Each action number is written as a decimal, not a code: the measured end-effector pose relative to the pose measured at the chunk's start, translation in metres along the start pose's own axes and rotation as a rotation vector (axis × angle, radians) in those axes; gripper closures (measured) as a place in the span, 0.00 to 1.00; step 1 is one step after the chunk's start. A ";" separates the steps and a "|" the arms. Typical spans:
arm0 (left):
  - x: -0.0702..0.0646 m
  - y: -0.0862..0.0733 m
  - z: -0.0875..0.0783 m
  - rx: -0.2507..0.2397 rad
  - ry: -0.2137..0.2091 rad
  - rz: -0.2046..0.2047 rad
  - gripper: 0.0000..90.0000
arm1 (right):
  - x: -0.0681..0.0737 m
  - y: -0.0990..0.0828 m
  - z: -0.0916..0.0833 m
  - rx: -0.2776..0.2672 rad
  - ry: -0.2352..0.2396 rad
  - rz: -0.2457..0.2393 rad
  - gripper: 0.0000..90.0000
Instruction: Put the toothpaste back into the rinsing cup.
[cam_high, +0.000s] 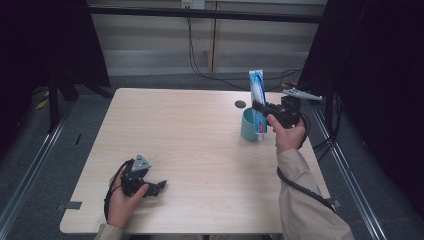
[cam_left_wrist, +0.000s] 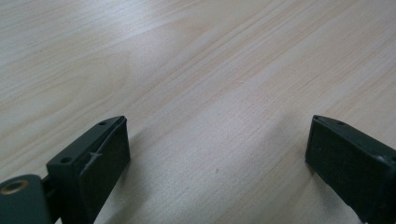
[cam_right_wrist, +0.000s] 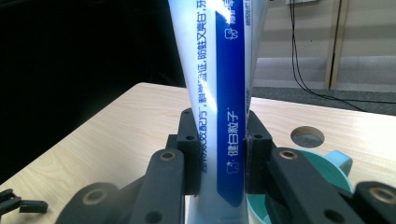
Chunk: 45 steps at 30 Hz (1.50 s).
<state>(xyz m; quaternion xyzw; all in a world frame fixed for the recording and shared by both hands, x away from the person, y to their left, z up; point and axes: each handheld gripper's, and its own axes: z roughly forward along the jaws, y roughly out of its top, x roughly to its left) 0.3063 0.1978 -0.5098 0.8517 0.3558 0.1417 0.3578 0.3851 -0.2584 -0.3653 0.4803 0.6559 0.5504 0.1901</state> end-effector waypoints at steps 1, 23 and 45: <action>0.000 0.000 0.000 0.000 0.000 0.000 0.07 | 0.000 0.000 0.001 0.000 -0.003 -0.001 0.82; 0.000 0.000 0.000 0.000 -0.001 -0.001 0.07 | -0.006 0.015 0.012 -0.011 -0.016 -0.019 0.82; -0.001 0.000 0.000 -0.005 -0.001 -0.010 0.07 | -0.011 0.022 0.026 -0.027 -0.026 -0.017 0.82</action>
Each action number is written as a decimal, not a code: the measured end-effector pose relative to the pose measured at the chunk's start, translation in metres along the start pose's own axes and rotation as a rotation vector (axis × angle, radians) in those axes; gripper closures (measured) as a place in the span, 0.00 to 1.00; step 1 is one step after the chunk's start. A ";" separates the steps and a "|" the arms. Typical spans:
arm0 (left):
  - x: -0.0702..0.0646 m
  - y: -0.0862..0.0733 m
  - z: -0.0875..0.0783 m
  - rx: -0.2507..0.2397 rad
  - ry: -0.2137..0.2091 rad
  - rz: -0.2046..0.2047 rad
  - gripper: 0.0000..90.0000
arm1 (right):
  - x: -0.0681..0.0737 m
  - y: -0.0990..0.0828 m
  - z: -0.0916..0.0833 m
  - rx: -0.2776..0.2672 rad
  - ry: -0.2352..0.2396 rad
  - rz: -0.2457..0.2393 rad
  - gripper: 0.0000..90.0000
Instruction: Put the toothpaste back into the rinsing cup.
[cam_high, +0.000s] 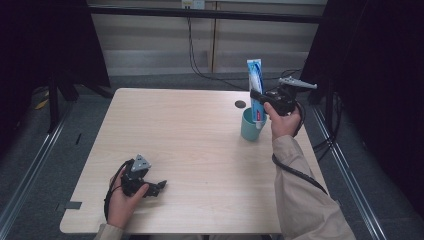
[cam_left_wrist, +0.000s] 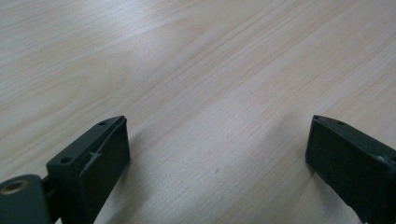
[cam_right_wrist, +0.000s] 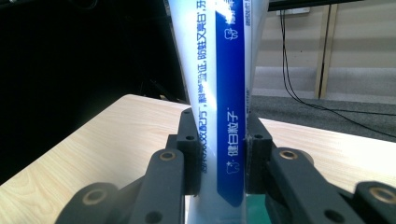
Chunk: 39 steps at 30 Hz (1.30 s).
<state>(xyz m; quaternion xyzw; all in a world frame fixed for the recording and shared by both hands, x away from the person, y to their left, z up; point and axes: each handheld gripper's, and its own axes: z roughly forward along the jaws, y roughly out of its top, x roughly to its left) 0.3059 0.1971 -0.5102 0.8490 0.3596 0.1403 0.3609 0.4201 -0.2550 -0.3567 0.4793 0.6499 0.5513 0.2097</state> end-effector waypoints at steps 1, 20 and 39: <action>0.000 0.000 0.000 0.002 0.002 0.000 0.07 | 0.000 0.001 0.000 -0.001 0.000 0.000 0.82; 0.000 0.000 0.000 0.000 0.000 0.003 0.07 | -0.007 0.004 0.014 -0.001 -0.016 -0.005 0.82; 0.000 0.000 -0.001 0.011 -0.002 0.006 0.07 | -0.015 0.000 0.028 0.017 -0.041 -0.020 0.82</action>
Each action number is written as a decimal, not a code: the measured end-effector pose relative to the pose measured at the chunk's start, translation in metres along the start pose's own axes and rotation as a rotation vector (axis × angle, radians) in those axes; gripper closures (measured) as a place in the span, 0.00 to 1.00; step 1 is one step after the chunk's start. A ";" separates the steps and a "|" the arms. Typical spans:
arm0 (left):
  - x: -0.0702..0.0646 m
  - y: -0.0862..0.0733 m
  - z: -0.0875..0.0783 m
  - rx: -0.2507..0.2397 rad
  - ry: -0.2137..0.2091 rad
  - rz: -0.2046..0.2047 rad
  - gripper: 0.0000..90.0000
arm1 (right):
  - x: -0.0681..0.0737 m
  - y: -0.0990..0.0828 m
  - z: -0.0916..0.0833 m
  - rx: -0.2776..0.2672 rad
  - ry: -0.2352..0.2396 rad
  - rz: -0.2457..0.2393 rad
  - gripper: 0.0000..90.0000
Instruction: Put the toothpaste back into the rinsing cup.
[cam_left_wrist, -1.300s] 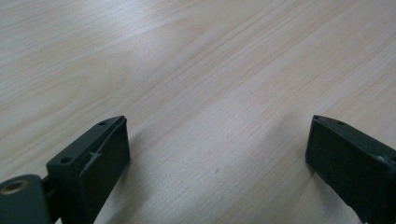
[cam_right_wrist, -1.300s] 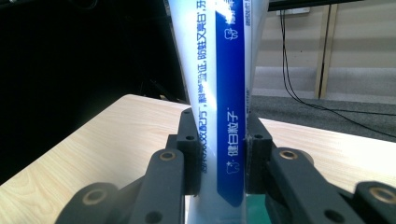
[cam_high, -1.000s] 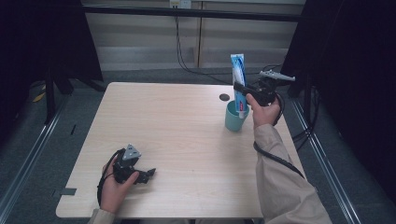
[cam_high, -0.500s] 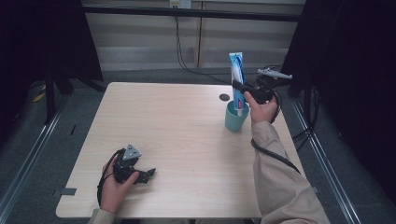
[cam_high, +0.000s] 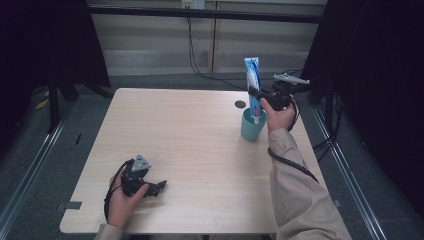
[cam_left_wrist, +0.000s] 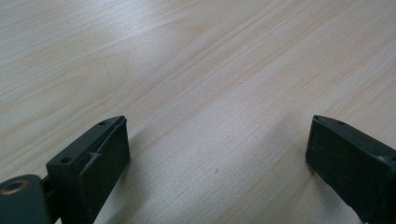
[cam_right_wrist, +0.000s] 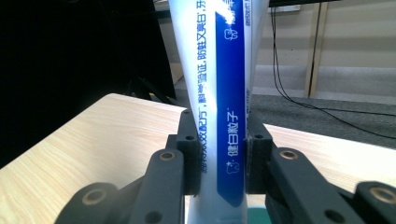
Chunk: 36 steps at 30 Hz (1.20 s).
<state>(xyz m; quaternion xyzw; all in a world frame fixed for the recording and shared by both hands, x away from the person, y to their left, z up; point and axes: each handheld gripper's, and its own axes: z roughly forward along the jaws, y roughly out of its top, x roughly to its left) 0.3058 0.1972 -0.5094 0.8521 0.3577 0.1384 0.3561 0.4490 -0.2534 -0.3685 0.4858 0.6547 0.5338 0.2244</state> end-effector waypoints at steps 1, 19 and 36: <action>0.000 0.000 0.000 0.000 -0.001 0.001 0.07 | 0.000 0.000 0.001 0.000 0.004 -0.001 0.82; -0.001 0.000 0.000 -0.001 0.000 0.003 0.06 | -0.009 -0.004 0.016 0.012 -0.018 -0.008 0.82; -0.001 0.001 0.000 0.001 0.002 0.010 0.06 | -0.020 -0.016 0.020 -0.001 -0.057 -0.015 0.81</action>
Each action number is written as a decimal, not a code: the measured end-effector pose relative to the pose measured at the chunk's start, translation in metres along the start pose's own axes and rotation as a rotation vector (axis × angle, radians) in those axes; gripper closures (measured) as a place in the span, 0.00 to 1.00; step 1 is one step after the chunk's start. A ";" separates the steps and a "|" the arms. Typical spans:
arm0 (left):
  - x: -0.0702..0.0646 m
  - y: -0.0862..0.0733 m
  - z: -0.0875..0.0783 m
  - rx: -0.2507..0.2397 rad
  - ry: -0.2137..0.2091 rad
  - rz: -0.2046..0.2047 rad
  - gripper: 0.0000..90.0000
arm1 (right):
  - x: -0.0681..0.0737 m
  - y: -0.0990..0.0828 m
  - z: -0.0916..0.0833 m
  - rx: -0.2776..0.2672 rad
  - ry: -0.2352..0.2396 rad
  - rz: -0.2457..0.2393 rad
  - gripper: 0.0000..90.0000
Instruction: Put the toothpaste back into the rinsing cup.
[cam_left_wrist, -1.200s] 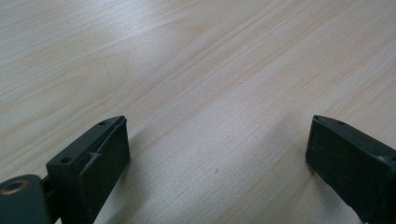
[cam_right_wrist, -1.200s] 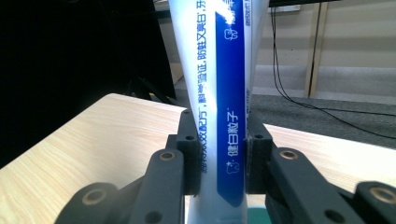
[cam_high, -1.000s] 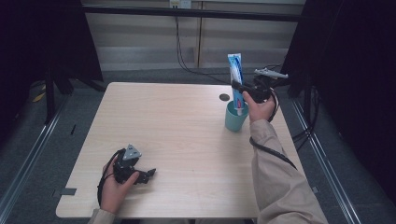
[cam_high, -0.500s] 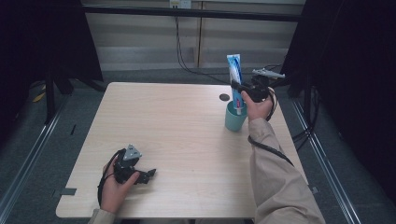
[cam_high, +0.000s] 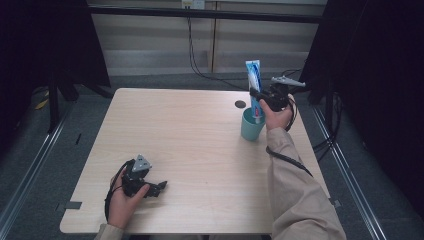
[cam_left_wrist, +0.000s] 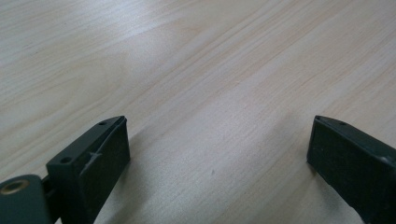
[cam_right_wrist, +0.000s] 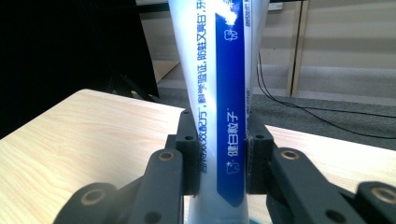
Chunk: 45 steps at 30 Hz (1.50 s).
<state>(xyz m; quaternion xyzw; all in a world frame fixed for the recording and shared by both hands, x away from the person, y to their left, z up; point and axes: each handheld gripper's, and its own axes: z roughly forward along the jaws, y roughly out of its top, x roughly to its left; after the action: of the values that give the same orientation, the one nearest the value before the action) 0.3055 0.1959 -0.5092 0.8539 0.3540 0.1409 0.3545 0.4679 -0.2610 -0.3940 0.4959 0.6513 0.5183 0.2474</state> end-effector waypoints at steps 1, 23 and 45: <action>0.000 0.000 0.000 0.000 0.000 0.000 0.06 | 0.000 -0.001 0.000 0.006 -0.005 -0.002 0.81; 0.000 0.000 0.000 -0.004 0.000 -0.001 0.06 | 0.001 -0.018 0.006 0.049 -0.013 -0.011 0.80; -0.003 0.000 0.001 -0.009 -0.005 -0.013 0.06 | 0.000 -0.035 -0.003 0.099 -0.011 -0.002 0.75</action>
<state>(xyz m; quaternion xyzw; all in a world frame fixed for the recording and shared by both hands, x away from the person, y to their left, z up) 0.3042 0.1934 -0.5101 0.8504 0.3579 0.1380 0.3601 0.4520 -0.2608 -0.4252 0.5098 0.6751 0.4825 0.2269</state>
